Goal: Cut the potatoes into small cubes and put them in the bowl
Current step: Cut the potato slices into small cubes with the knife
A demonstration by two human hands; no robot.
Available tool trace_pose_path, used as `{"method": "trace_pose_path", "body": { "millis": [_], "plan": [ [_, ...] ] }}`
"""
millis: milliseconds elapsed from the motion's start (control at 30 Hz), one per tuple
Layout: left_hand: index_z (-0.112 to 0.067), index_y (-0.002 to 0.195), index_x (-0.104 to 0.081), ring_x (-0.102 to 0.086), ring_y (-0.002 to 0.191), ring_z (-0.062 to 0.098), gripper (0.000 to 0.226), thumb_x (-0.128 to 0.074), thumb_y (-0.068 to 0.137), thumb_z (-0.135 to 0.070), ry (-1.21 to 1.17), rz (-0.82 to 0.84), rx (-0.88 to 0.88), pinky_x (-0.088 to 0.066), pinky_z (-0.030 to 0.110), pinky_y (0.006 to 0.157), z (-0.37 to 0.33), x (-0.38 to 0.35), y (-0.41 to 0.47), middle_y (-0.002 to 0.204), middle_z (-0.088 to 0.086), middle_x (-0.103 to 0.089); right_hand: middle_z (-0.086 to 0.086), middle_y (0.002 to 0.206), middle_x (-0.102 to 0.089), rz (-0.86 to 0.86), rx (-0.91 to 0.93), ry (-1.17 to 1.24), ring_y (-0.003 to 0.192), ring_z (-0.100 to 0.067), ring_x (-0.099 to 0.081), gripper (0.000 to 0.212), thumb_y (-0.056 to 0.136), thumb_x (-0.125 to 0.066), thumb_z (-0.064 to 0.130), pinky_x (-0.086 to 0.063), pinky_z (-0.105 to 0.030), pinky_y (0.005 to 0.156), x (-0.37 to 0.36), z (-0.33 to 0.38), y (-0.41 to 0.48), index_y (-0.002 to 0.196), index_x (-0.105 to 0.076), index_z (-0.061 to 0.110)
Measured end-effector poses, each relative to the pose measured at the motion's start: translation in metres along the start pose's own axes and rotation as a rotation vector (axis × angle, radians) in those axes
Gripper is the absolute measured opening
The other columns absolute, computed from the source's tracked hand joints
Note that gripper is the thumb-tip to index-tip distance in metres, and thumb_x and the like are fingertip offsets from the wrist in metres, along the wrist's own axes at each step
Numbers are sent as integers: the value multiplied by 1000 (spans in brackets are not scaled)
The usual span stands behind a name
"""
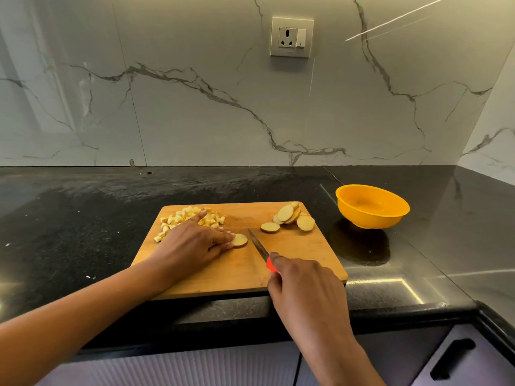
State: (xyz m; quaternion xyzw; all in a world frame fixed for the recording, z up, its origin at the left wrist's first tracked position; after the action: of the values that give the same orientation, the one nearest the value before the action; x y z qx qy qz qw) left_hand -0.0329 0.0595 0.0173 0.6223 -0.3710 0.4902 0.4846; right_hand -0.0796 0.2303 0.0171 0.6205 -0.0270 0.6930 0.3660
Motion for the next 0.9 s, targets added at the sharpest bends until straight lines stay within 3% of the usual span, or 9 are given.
{"method": "trace_pose_path", "body": {
  "millis": [100, 233, 333, 500, 800, 900],
  "plan": [
    [-33, 131, -50, -23, 141, 14, 44, -39, 93, -50, -9, 4, 15, -6, 17, 106, 2, -3, 3, 135, -13, -51, 9, 113, -63, 3, 10, 1, 97, -12, -59, 44, 101, -34, 36, -46, -26, 75, -1, 1, 0, 144, -35, 32],
    [-36, 135, -44, -17, 139, 12, 101, 7, 65, -87, -16, 44, -32, -23, 31, 113, 14, -11, -1, 138, -15, -45, 10, 114, -62, -10, -11, 4, 97, -11, -58, 44, 101, -32, 35, -41, -24, 72, 6, -4, -1, 145, -32, 33],
    [-33, 140, -26, -20, 138, -2, 85, 7, 76, -80, -27, 124, -241, -16, 30, 118, 14, -17, -2, 146, -17, -29, 11, 112, -62, -12, -28, -5, 95, -10, -58, 44, 101, -31, 36, -40, -23, 70, 9, -8, -5, 145, -31, 34],
    [-37, 144, -5, 8, 138, -12, 77, 1, 80, -80, -11, 347, -400, 12, 14, 112, 27, -19, -6, 153, -20, -3, 11, 112, -62, 2, -29, 43, 99, -10, -58, 44, 101, -33, 36, -43, -23, 74, 9, -2, -10, 145, -31, 35],
    [-37, 147, -4, 3, 141, -8, 77, -6, 83, -79, -5, 389, -528, 8, 22, 116, 41, -23, -1, 155, -21, -4, 12, 113, -60, 11, -24, 36, 97, -10, -58, 46, 101, -33, 37, -42, -22, 73, 0, 9, -5, 146, -29, 33],
    [-35, 148, -9, 0, 141, -8, 74, -10, 86, -76, -35, 361, -548, 8, 18, 115, 41, -22, 0, 155, -20, -9, 11, 111, -60, 14, -12, 21, 95, -10, -58, 46, 101, -32, 36, -42, -23, 72, -1, 13, -3, 146, -28, 33]
  ]
}}
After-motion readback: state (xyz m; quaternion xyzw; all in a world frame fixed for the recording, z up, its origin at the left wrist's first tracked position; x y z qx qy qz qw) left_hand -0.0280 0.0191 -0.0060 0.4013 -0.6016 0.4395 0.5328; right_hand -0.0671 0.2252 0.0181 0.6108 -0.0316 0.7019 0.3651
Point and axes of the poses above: each hand's wrist, its own y-axis towards the middle knuckle, its own x-axis out of the back of the hand, z = x × y, the point moved 6 cm from there along y, towards the middle knuckle
